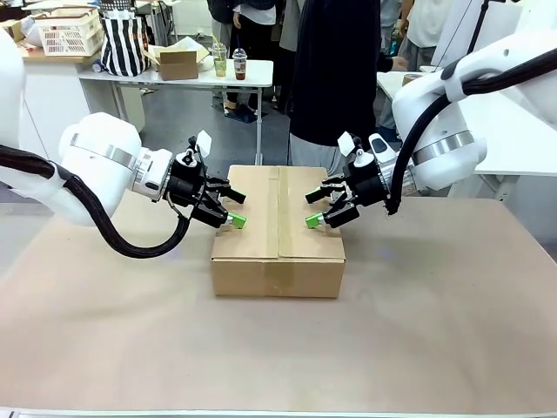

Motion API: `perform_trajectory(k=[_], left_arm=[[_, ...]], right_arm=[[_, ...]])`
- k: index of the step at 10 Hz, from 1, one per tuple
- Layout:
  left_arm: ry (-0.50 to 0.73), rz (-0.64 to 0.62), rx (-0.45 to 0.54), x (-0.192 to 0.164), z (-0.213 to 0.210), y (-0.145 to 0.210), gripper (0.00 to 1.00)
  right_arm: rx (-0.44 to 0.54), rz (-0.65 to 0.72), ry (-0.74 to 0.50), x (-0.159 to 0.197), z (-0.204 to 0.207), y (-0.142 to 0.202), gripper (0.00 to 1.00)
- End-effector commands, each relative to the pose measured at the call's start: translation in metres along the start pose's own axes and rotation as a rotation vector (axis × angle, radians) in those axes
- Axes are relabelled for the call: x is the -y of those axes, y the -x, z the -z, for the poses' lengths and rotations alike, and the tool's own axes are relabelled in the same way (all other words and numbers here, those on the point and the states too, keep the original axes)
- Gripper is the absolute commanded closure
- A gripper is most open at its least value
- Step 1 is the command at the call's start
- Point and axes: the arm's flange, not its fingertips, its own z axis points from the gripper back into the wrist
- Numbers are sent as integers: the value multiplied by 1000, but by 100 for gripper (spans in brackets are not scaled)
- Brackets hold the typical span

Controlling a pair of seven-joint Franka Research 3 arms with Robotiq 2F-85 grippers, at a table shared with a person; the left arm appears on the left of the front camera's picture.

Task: Pack the gift set into the box.
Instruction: Press and hold the closed box until the human finishes sealing it.

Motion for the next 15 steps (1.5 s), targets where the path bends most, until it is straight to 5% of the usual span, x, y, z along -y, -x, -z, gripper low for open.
perform_trajectory(k=[1,15], left_arm=[[2,8,-4,1,0,5,0],[2,8,-4,1,0,5,0]], right_arm=[[2,2,13,-3,2,6,0],[2,2,13,-3,2,6,0]])
